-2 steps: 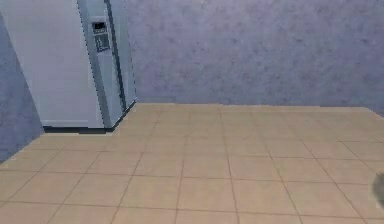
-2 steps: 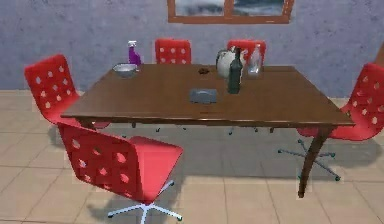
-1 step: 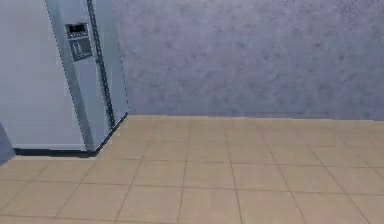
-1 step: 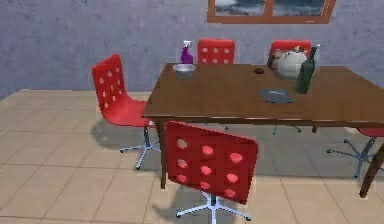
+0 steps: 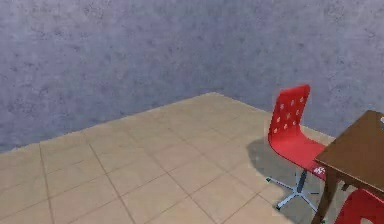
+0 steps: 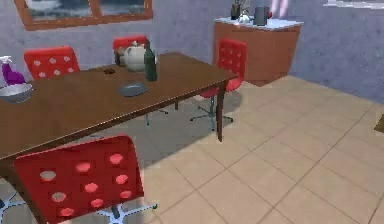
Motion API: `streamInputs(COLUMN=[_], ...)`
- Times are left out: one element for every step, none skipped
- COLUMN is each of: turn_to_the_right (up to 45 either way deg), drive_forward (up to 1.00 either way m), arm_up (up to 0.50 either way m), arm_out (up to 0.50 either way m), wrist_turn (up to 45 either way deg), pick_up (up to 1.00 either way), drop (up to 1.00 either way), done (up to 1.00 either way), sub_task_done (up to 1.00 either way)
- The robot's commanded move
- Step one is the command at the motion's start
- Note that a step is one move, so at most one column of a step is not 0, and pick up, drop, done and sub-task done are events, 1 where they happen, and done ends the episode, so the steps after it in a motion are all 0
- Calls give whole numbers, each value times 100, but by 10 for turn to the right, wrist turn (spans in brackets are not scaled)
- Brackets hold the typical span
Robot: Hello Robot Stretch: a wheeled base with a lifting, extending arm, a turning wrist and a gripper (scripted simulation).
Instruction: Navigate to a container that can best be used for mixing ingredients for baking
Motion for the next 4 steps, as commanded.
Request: streamInputs(turn_to_the_right=[0,450,360,0], drive_forward=[100,0,0,0], arm_up=[0,0,0,0], arm_out=[0,0,0,0], wrist_turn=[0,0,0,0], pick_up=[0,0,0,0], drop=[0,0,0,0], done=[0,0,0,100], sub_task_done=[0,0,0,0])
